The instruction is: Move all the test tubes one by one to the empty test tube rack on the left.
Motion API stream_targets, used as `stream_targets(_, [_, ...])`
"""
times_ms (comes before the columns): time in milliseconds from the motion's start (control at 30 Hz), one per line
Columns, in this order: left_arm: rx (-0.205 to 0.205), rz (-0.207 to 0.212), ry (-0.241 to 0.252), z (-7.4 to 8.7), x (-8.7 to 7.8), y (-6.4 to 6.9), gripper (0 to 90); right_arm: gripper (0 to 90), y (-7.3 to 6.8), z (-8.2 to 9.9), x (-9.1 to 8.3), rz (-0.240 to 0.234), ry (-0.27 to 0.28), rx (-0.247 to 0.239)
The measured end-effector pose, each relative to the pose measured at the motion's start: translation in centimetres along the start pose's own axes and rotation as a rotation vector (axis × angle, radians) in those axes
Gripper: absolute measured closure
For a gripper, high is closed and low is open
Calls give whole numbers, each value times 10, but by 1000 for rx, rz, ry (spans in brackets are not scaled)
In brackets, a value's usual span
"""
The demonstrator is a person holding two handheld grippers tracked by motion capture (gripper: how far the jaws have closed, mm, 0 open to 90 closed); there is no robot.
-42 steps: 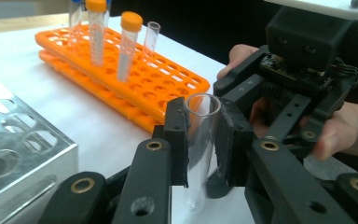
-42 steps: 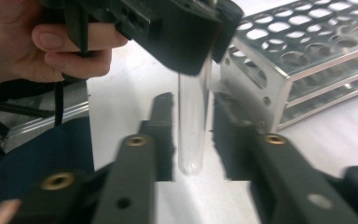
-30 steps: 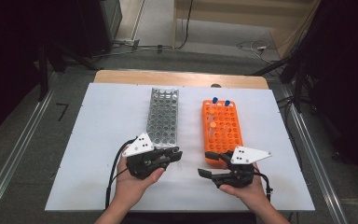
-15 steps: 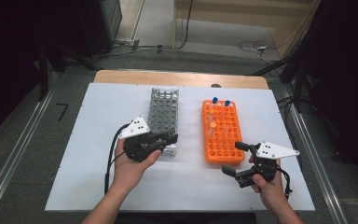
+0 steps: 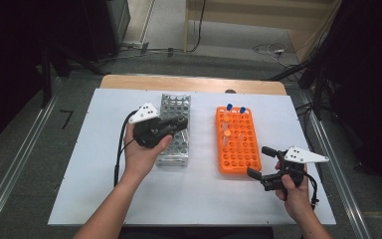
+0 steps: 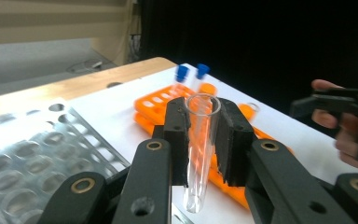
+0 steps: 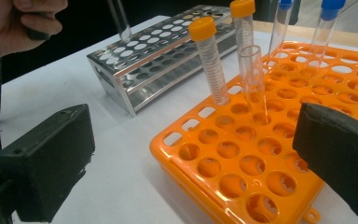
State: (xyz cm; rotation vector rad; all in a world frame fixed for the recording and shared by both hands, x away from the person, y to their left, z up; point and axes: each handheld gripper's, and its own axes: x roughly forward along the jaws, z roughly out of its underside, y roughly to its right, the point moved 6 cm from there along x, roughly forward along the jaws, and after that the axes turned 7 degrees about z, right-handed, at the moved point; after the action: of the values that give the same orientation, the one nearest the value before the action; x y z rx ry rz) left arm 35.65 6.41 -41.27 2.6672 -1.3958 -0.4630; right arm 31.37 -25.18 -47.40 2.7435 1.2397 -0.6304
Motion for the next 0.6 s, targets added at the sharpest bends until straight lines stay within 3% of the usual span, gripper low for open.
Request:
stream_targets(400, [17,-70,10,-33,27,-42,766,0,14,5,-1,30,-2,21])
stream_targets(600, [-5,-102,32,-41,41,-64,766,0,19,6,-3,45,6,37])
